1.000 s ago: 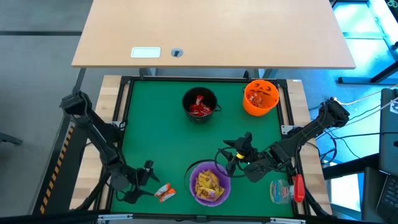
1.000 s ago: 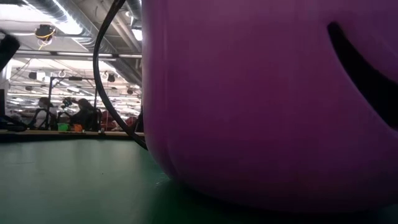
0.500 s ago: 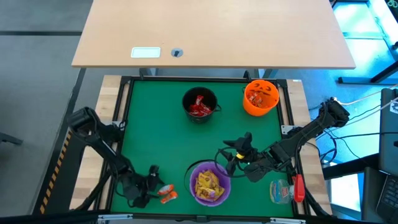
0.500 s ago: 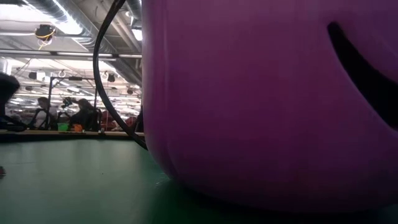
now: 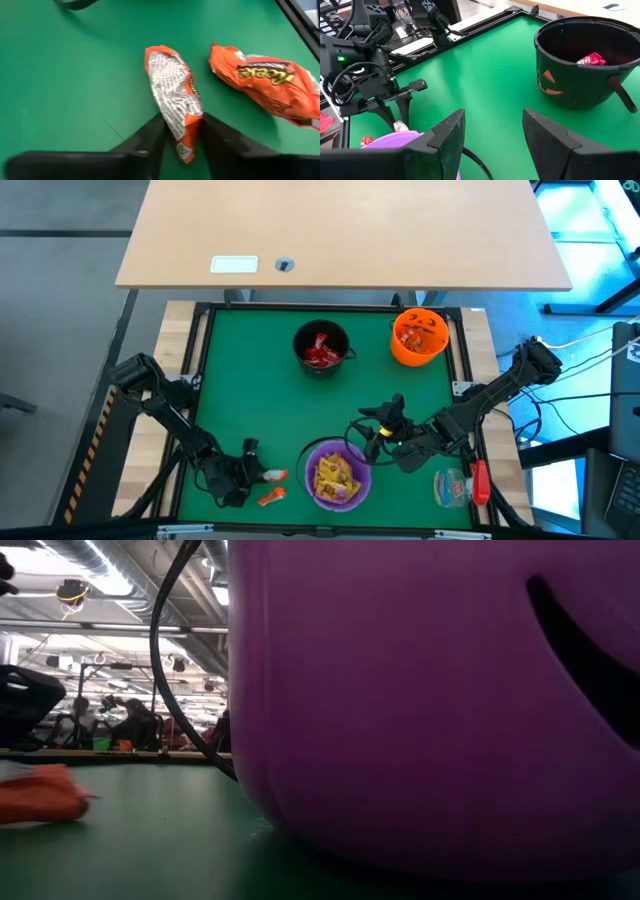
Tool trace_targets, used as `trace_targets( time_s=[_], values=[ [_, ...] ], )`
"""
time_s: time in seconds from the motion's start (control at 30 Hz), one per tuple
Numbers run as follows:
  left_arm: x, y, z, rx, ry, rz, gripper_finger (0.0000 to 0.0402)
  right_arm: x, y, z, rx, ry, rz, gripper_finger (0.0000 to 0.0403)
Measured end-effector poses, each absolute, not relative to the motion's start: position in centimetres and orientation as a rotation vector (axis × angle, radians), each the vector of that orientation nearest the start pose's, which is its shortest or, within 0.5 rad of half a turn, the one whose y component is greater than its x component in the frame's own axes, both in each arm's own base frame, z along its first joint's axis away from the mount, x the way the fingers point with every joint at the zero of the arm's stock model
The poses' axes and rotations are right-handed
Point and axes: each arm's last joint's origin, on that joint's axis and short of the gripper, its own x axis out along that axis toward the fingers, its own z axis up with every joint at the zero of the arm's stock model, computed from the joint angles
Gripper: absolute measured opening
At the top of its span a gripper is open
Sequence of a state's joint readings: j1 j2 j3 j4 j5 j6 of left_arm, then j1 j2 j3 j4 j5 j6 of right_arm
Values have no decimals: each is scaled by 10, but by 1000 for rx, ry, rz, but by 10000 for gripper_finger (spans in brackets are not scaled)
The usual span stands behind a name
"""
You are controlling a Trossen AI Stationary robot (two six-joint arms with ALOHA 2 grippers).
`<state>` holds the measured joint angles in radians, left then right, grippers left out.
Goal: Sort candy
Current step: Put the orange candy into the orange bucket
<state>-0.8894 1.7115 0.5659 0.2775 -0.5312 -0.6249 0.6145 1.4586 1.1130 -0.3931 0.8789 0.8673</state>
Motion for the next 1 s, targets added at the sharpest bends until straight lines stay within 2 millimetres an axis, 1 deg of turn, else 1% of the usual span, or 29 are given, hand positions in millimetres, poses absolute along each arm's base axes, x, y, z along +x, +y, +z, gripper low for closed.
trace_targets(
  time_s=[0.13,0.2,0.23,0.4,0.57,0.7,0.8,0.87,1.0],
  values=[
    [187,-197,100,-35,718,-98,44,262,158,281,339,385,-455,198],
    [189,-194,108,-42,702,-101,17,262,158,281,338,385,-455,198],
    [190,-193,115,-49,688,-117,10,262,158,281,338,385,-455,198],
    [190,-179,150,-35,619,-134,15,262,158,281,331,386,-455,198],
    [186,-156,187,13,522,-82,17,262,158,281,332,387,-454,198],
    [187,-134,214,68,414,-52,17,262,157,281,332,384,-458,198],
    [192,-114,228,83,362,-8,17,263,159,283,373,361,-451,198],
    [196,-103,234,83,339,-20,17,266,160,287,410,332,-433,198],
    [208,-86,244,88,264,-67,17,281,157,292,387,305,-339,198]
  ],
)
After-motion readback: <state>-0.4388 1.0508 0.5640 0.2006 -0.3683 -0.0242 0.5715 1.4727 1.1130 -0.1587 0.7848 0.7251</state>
